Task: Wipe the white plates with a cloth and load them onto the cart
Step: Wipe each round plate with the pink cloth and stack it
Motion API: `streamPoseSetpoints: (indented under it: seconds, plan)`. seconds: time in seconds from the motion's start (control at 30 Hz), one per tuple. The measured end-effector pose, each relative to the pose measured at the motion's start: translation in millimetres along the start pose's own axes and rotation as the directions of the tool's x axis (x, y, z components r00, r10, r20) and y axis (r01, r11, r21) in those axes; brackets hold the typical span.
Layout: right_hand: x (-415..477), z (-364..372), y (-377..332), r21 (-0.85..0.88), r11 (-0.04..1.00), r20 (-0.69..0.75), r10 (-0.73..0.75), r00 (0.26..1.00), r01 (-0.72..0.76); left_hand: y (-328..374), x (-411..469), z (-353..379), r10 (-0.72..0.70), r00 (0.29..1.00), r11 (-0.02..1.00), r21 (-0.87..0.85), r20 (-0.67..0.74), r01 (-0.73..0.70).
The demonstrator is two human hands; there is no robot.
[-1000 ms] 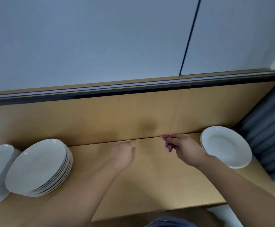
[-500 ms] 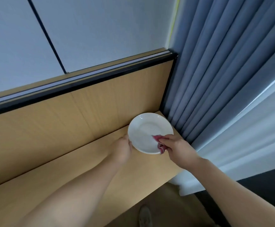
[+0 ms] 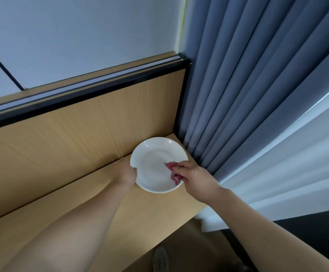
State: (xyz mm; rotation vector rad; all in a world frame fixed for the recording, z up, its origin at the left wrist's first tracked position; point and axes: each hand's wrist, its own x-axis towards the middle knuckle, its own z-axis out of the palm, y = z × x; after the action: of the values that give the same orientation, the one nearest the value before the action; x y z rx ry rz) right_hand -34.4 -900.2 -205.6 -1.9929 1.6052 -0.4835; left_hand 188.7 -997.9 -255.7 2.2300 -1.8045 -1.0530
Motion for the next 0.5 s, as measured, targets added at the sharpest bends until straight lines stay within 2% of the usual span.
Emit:
streamPoseSetpoints:
  seconds: [0.33,0.5]
  plan:
    - [-2,-13,0,-0.109,0.994,-0.014,-0.007,1.000,0.005,14,-3,-9,-0.107,0.979,0.970,-0.199,0.176,0.142]
    - [-5,-15,1,-0.097,0.995,-0.024,-0.001,1.000,-0.002,16,-9,-14,-0.099,0.981,0.956,-0.257,0.164,0.140]
